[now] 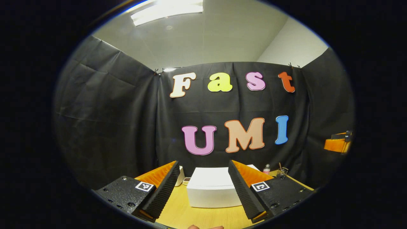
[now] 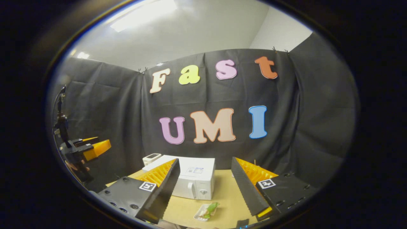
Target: Open the microwave oven with the left hand, put the food in, and close the microwave oven.
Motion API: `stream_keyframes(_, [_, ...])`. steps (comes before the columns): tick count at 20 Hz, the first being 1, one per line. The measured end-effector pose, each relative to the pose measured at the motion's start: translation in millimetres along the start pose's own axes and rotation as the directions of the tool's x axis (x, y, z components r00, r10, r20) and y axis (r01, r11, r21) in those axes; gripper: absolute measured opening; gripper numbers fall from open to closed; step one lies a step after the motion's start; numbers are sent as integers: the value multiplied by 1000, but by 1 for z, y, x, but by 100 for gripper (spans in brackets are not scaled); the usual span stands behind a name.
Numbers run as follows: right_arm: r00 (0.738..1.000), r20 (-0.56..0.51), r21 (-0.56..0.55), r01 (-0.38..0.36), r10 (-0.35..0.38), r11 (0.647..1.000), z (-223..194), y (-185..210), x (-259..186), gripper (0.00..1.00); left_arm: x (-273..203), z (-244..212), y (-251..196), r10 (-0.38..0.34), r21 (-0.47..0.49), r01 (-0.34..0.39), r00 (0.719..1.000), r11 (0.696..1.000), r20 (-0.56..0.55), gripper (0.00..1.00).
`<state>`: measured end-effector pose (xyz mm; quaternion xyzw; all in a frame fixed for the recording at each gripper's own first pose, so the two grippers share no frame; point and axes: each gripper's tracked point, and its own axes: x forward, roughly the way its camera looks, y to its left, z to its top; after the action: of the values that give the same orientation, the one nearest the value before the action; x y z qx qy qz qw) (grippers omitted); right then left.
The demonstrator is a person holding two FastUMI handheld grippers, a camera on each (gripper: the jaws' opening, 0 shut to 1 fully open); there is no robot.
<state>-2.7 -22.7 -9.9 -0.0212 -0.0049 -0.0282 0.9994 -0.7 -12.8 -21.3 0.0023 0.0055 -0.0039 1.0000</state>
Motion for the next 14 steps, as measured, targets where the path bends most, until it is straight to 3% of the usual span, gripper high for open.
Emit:
stream_keyframes(2, [1000,-3,-5,8,-8,1000,-4,-3,2,91,2,-17,-10,-31,-24,30,999,999,-15,96])
stream_keyframes(3, [1000,2,-5,11,-11,1000,-4,-5,1,99,3,-26,-15,-49,-33,49,999,998,-21,96])
stream_keyframes(4, [1000,6,-6,14,-14,1000,-3,-6,1,99,5,-36,-20,-68,-40,67,997,997,-23,96])
stream_keyframes(8, [1000,-4,-2,5,-5,1000,-11,-8,-1,99,11,-88,-50,-153,-71,149,987,986,-54,94])
stream_keyframes(11, [1000,5,9,-4,4,1000,-9,-12,-3,99,22,-126,-65,-177,-62,173,982,983,-60,96])
stream_keyframes(13, [1000,14,20,0,-1,1000,-8,-18,-5,99,30,-158,-78,-198,-38,195,977,980,-84,93])
stream_keyframes(14, [1000,18,27,0,0,1000,-8,-21,-4,91,33,-173,-87,-215,-36,212,972,977,-95,96])
